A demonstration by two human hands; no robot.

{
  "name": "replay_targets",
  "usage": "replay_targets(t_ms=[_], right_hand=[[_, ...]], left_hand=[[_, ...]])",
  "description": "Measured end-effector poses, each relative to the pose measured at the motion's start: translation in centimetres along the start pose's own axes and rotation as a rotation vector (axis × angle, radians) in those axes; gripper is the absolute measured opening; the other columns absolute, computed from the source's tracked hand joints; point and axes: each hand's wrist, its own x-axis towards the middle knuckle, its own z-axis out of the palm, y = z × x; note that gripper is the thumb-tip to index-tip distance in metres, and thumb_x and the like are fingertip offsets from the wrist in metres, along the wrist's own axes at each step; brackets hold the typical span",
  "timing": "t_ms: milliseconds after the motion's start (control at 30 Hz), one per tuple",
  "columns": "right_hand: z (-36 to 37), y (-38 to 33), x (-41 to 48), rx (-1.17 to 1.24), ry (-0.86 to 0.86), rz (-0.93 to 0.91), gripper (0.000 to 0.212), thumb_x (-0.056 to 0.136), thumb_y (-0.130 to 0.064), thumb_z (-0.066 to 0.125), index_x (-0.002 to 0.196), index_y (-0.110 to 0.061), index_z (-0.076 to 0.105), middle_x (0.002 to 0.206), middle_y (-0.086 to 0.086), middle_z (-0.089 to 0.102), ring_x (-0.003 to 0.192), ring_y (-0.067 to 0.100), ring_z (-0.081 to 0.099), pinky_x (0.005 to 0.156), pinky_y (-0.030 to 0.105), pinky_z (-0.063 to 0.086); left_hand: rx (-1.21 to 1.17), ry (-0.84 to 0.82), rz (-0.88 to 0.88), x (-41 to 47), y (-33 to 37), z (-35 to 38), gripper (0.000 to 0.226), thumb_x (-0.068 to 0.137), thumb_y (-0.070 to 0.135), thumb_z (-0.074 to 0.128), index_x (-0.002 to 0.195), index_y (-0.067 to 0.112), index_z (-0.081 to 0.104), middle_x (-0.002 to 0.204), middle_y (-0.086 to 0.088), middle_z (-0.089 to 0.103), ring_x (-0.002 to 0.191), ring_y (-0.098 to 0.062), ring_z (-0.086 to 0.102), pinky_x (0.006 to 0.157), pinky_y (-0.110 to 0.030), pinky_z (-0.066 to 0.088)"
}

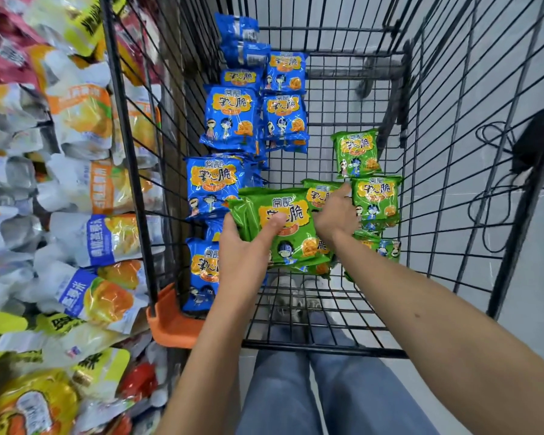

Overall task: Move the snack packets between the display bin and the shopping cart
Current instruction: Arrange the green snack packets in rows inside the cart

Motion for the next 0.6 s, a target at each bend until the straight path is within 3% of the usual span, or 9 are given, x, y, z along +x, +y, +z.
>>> replay_targets(t_ms=[67, 100, 200, 267, 400, 500, 600], right_hand=[[-0.3, 0.5, 0.3, 0.017, 0.028, 0.024, 0.067, 0.083, -0.01, 0.067, 0.135, -0.003, 0.026, 0.11, 0.017, 0.063, 0.101, 0.036, 0.061, 0.084, 0.044, 0.051], [-0.4, 0.7, 0.4, 0.014, 0.023, 0.023, 0.058, 0.083, -0.01, 0.066, 0.13, -0.004, 0.034, 0.109, 0.017, 0.064, 0.1, 0.035, 0.062, 0.082, 0.043, 0.051], [-0.3, 0.8, 0.5, -0.009, -0.052, -0.025, 0.041, 0.084, -0.025, 0.066, 0.116, -0.004, 0.051, 0.116, 0.016, 0.059, 0.104, 0.032, 0.059, 0.083, 0.04, 0.05], [0.2, 0.5, 0.5, 0.046, -0.1, -0.037, 0.052, 0.085, -0.04, 0.062, 0.118, -0.002, 0.05, 0.121, 0.017, 0.055, 0.107, 0.033, 0.056, 0.086, 0.042, 0.05], [0.8, 0.2, 1.1, 0.069, -0.126, -0.03, 0.07, 0.079, -0.046, 0.068, 0.13, -0.006, 0.041, 0.133, 0.018, 0.043, 0.119, 0.035, 0.048, 0.092, 0.043, 0.044], [0.8, -0.1, 1.7, 0.027, -0.114, -0.064, 0.07, 0.076, -0.044, 0.073, 0.13, -0.011, 0.044, 0.13, 0.015, 0.049, 0.118, 0.032, 0.049, 0.094, 0.04, 0.042], [0.4, -0.5, 1.4, 0.138, -0.083, -0.093, 0.061, 0.078, -0.032, 0.074, 0.126, -0.012, 0.043, 0.123, 0.011, 0.054, 0.11, 0.03, 0.054, 0.082, 0.035, 0.043]], left_hand=[[-0.004, -0.004, 0.001, 0.0, 0.1, 0.2, 0.024, 0.077, 0.037, 0.072, 0.094, 0.034, 0.055, 0.075, 0.037, 0.064, 0.07, 0.021, 0.058, 0.056, -0.002, 0.043], [-0.006, -0.004, -0.002, -0.1, 0.3, 0.2, 0.027, 0.076, 0.038, 0.072, 0.098, 0.034, 0.055, 0.079, 0.036, 0.065, 0.074, 0.02, 0.058, 0.062, -0.003, 0.045], [-0.016, 0.002, -0.019, -0.2, 0.8, 0.3, 0.073, 0.069, 0.048, 0.073, 0.132, 0.022, 0.048, 0.123, 0.011, 0.062, 0.114, -0.008, 0.058, 0.099, -0.034, 0.046], [-0.022, 0.023, -0.002, -0.5, 1.3, 0.3, 0.096, 0.059, 0.056, 0.074, 0.14, 0.017, 0.04, 0.132, 0.002, 0.056, 0.121, -0.019, 0.053, 0.104, -0.044, 0.042], [0.006, 0.035, 0.003, -0.4, 0.9, -0.4, 0.071, 0.071, 0.046, 0.073, 0.133, 0.023, 0.048, 0.118, 0.011, 0.062, 0.11, -0.01, 0.059, 0.097, -0.033, 0.045], [0.005, 0.031, 0.002, -0.1, 0.5, -1.2, 0.033, 0.077, 0.038, 0.072, 0.107, 0.031, 0.059, 0.1, 0.015, 0.068, 0.084, 0.007, 0.065, 0.071, -0.011, 0.048], [-0.03, 0.034, -0.01, -0.1, 0.6, -1.6, 0.036, 0.08, 0.033, 0.07, 0.113, 0.024, 0.059, 0.103, 0.007, 0.071, 0.093, -0.009, 0.068, 0.079, -0.025, 0.053]])
